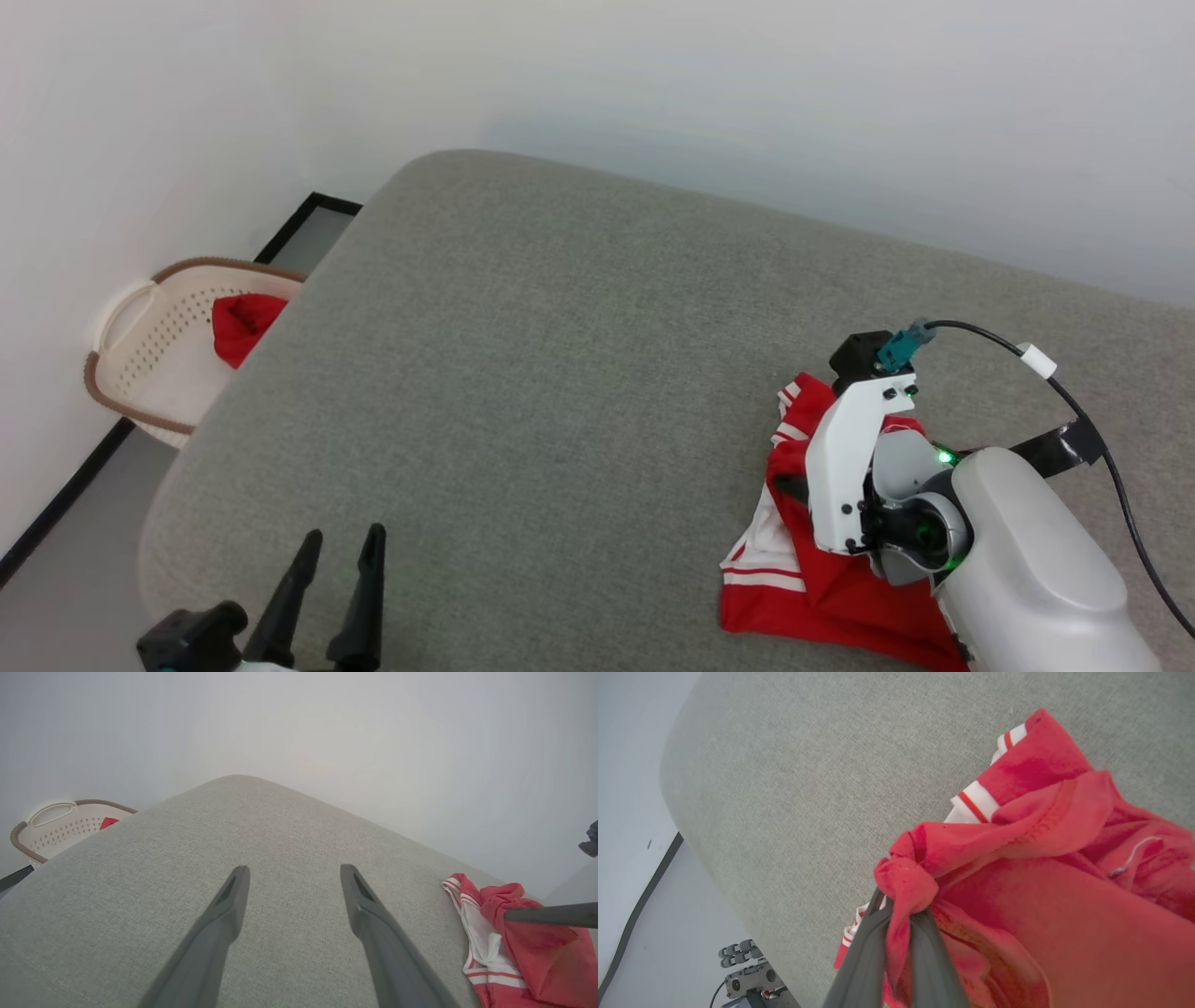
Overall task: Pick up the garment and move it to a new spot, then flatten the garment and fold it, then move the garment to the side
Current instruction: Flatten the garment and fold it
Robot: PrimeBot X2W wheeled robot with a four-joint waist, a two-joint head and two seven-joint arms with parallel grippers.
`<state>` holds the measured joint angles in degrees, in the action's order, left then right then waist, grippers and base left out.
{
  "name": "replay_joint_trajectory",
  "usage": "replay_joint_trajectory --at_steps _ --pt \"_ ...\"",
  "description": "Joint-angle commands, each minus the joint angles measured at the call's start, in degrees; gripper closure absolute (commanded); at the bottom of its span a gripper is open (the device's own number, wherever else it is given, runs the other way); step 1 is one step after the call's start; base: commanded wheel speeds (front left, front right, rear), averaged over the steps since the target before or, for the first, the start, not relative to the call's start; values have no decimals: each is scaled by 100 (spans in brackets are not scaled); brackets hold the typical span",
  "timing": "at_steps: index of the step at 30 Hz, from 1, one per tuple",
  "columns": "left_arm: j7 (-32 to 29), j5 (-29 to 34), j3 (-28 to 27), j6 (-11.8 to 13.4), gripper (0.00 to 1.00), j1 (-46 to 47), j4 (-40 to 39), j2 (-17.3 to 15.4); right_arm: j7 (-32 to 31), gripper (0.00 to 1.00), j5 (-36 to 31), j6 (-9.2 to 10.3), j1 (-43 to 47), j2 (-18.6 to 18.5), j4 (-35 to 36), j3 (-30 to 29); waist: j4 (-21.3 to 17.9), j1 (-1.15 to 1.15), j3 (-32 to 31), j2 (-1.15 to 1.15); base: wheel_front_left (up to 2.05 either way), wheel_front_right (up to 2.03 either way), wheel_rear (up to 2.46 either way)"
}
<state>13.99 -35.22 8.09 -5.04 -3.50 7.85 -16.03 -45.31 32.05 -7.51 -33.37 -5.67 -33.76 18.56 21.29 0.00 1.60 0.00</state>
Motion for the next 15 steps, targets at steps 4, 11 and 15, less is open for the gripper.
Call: replay_joint_trajectory --at_steps 4,11,15 --pt "54 -10 2 -52 0 106 97 41 220 37 -53 5 -250 75 -393 55 6 0 22 0 0 0 0" --pt "75 14 -37 -47 0 127 181 32 254 0 31 4 -515 131 -697 234 -123 0 -32 0 0 0 0" --pt "92 42 -89 -30 0 60 171 13 244 0 184 5 -587 140 -561 352 -258 0 -85 0 0 0 0"
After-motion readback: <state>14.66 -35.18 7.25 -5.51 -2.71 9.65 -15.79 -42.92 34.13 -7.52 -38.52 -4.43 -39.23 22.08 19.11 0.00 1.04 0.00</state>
